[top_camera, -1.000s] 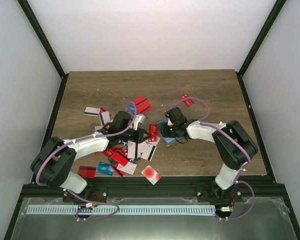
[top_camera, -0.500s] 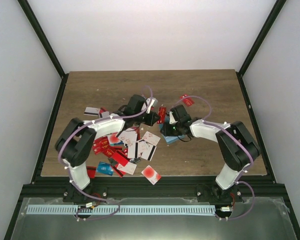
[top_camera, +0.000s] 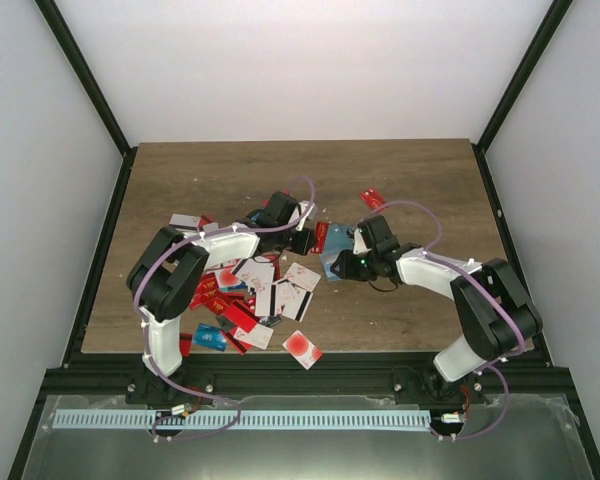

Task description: Put the credit cards into the card holder

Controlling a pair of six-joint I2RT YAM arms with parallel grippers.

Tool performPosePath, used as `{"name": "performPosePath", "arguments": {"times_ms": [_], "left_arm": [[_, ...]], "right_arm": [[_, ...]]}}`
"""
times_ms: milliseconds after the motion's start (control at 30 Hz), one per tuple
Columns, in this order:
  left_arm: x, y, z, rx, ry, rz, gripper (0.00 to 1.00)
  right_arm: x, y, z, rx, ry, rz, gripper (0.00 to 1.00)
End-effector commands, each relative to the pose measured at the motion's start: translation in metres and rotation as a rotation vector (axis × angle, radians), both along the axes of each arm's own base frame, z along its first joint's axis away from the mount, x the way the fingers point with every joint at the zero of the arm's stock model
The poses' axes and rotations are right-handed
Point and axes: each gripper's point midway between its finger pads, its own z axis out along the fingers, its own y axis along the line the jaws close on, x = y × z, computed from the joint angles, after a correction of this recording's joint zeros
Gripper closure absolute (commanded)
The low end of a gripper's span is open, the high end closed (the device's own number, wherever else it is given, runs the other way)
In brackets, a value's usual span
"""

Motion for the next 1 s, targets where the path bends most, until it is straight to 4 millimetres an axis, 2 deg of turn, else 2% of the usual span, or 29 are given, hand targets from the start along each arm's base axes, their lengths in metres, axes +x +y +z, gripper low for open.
{"name": "performPosePath", "arguments": {"times_ms": [0, 300, 567, 667, 767, 967], "left_arm": [[0.000, 0.001, -0.010, 0.011, 0.018, -0.016, 0.96], [-0.007, 0.001, -0.025, 0.017, 0.059, -0.025, 0.96], [-0.013, 0.002, -0.028, 0.012, 0.078, -0.031, 0.96], [-0.016, 0.003, -0.028, 0.008, 0.086, -0.036, 0.96], [-0.019, 0.004, -0.028, 0.005, 0.088, -0.034, 0.96], [-0.023, 0.006, -0.030, 0.008, 0.097, -0.034, 0.96]], "right_arm": [[0.003, -0.001, 0.001, 0.030, 0.015, -0.036, 0.70], [0.017, -0.007, -0.002, 0.025, -0.023, -0.122, 0.65], [0.037, -0.002, 0.003, 0.038, -0.044, -0.159, 0.65], [0.043, -0.003, -0.001, 0.018, -0.029, -0.172, 0.64], [0.045, -0.005, -0.005, 0.001, -0.016, -0.182, 0.65], [0.047, -0.010, 0.000, -0.016, -0.031, -0.203, 0.64]]}}
